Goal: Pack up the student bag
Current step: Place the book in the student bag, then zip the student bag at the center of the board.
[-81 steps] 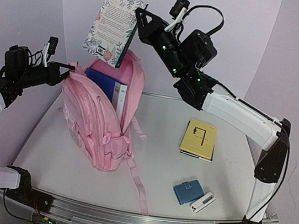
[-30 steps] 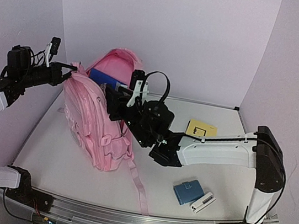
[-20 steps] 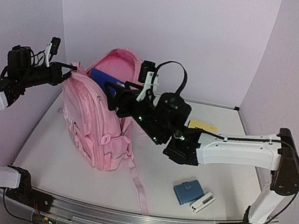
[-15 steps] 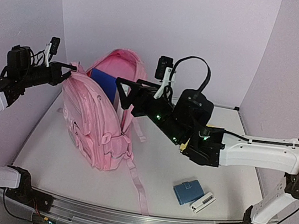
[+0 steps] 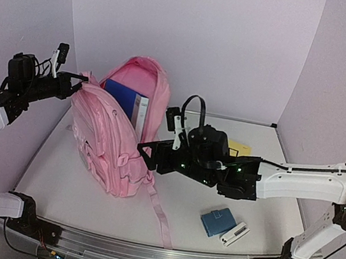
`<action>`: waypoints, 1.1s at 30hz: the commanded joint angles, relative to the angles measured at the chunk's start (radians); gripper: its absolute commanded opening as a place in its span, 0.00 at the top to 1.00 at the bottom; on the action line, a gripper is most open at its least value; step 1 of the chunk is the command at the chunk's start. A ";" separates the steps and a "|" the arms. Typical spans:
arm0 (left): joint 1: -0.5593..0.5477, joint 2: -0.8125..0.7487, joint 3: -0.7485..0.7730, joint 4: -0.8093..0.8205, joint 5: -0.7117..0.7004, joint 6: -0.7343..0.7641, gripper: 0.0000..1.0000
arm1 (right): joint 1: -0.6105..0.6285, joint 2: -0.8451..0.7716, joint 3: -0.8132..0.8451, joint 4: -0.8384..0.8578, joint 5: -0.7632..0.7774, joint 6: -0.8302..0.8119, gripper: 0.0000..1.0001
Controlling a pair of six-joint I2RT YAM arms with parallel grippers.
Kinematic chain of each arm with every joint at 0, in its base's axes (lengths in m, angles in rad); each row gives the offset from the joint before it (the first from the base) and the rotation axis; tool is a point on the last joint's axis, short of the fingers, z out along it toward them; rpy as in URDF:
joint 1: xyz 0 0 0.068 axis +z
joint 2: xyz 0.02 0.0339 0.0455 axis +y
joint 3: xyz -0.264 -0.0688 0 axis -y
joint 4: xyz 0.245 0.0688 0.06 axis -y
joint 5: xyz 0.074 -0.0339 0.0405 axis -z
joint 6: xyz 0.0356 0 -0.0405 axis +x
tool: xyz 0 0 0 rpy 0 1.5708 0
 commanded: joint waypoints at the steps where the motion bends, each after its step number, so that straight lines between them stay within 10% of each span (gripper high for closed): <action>1: -0.002 -0.001 -0.035 -0.110 -0.027 0.020 1.00 | 0.004 0.076 0.016 -0.101 -0.050 0.060 0.37; 33: -0.002 -0.006 -0.031 -0.110 -0.016 0.019 1.00 | -0.030 0.189 0.154 -0.182 -0.032 -0.018 0.83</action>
